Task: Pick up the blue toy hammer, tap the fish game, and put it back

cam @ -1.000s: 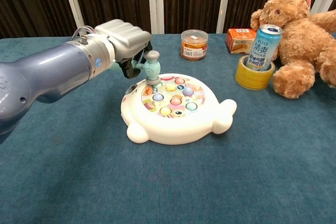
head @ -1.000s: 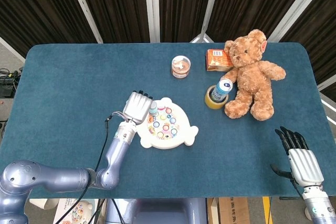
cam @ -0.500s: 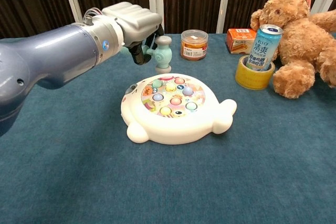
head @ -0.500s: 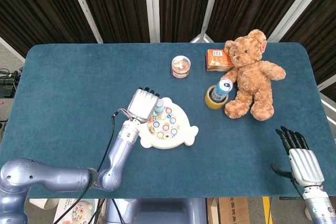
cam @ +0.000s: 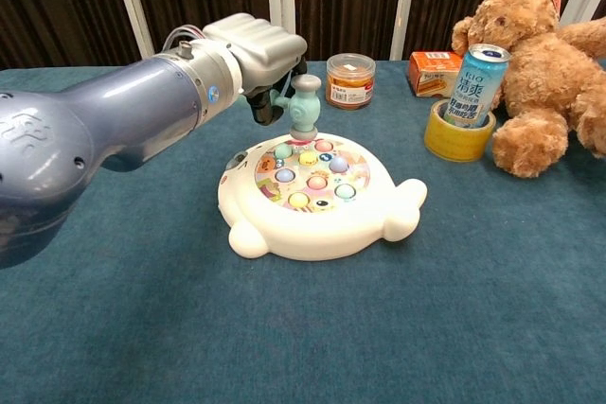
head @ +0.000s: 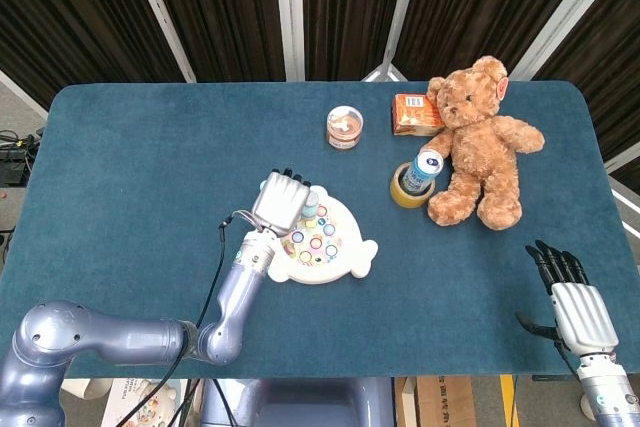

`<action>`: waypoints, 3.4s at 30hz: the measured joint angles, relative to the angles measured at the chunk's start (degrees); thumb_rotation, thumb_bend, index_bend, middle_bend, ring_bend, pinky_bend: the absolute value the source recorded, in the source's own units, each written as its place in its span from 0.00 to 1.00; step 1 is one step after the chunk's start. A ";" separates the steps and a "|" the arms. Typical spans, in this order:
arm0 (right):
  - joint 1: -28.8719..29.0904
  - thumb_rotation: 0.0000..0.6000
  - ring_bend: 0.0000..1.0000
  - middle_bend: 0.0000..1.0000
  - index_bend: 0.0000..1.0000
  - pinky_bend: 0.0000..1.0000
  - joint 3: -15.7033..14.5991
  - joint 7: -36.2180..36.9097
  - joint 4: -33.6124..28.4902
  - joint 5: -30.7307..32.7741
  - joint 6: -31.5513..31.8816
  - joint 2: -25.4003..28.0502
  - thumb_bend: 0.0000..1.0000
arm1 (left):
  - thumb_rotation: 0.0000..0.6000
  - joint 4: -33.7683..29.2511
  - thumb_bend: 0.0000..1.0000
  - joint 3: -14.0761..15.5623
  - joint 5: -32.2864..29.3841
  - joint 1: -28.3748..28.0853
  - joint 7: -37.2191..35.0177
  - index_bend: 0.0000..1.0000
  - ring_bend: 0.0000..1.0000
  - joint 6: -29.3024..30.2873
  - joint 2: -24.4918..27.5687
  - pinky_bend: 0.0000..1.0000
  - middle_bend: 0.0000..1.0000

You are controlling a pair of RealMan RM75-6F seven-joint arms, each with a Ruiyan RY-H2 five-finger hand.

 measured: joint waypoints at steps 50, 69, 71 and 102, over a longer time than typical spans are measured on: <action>-0.66 1.00 0.00 0.00 0.00 0.00 -0.32 0.28 -0.21 -0.97 1.44 0.44 0.24 | 1.00 -10.34 0.62 1.44 2.19 4.78 0.08 0.60 0.35 7.59 7.81 0.51 0.43; -0.88 1.00 0.00 0.00 0.00 0.00 -0.64 -2.59 -0.16 -1.99 2.21 -0.82 0.23 | 1.00 -11.91 0.62 12.76 10.04 23.24 -16.32 0.60 0.35 14.55 16.05 0.51 0.43; -0.90 1.00 0.00 0.00 0.00 0.00 -0.66 -2.59 -0.22 -1.97 2.21 -0.81 0.24 | 1.00 -10.71 0.62 13.05 10.38 23.98 -16.97 0.59 0.35 14.14 15.37 0.51 0.43; -0.90 1.00 0.00 0.00 0.00 0.00 -0.74 -1.55 -0.53 -1.92 1.91 -0.36 0.24 | 1.00 2.61 0.54 12.09 13.33 28.64 -15.73 0.54 0.35 9.16 4.03 0.51 0.42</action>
